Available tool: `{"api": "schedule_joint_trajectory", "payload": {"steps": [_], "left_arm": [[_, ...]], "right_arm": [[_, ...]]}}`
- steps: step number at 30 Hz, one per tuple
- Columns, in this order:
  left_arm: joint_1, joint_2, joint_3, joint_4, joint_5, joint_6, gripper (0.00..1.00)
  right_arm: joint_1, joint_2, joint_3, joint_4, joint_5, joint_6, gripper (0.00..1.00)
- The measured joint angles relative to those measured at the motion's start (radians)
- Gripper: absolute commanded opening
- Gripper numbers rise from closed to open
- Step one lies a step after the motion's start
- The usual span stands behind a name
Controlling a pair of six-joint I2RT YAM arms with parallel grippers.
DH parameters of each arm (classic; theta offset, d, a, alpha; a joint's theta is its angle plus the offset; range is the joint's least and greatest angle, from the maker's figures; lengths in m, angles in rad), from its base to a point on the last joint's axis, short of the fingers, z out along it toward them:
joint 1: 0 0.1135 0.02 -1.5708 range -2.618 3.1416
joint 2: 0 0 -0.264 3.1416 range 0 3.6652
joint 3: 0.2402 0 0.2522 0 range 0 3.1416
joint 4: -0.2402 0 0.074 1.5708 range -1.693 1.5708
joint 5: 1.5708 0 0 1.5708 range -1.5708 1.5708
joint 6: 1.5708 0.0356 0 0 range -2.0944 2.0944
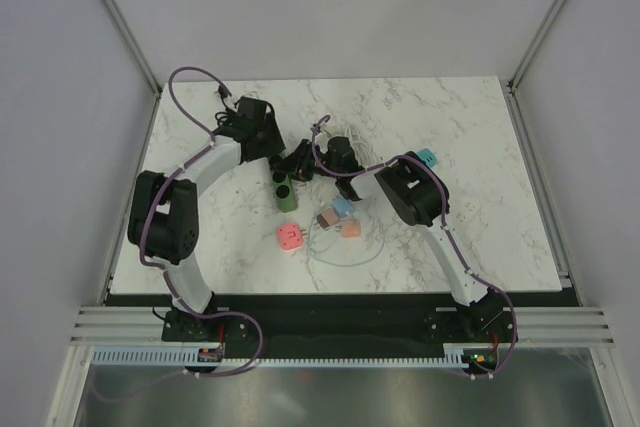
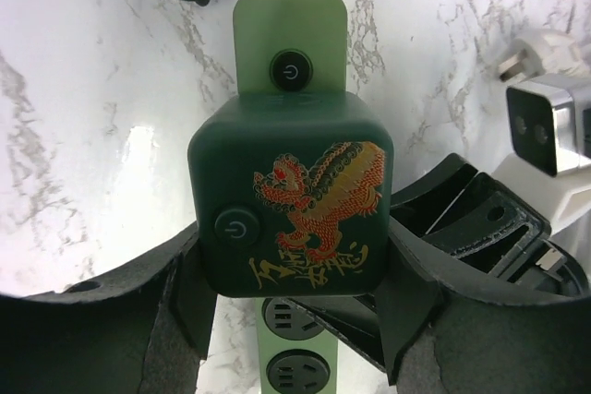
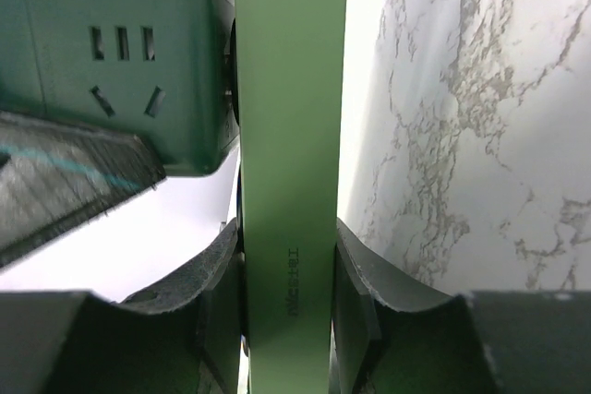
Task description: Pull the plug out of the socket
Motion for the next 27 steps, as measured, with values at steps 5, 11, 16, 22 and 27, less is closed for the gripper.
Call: {"api": "schedule_joint_trajectory", "payload": {"steps": [5,11,16,22,27], "left_arm": [[-0.088,0.000,0.022,-0.019,-0.190,0.056,0.02],[0.016,-0.002,0.011,-0.015,0.011,-0.006,0.02],[-0.069,-0.003,0.024,-0.040,-0.156,0.049,0.02],[-0.079,-0.019,0.031,-0.037,-0.171,0.086,0.02],[0.012,-0.024,0.011,-0.035,-0.013,0.011,0.02]], "right_arm": [[0.000,0.000,0.000,0.018,-0.011,-0.001,0.00],[0.000,0.000,0.000,0.010,0.000,-0.005,0.00],[0.005,0.000,0.001,0.003,-0.001,-0.005,0.00],[0.000,-0.005,0.002,0.025,-0.016,-0.009,0.00],[0.005,-0.005,0.002,-0.011,0.014,-0.021,0.00]]}}
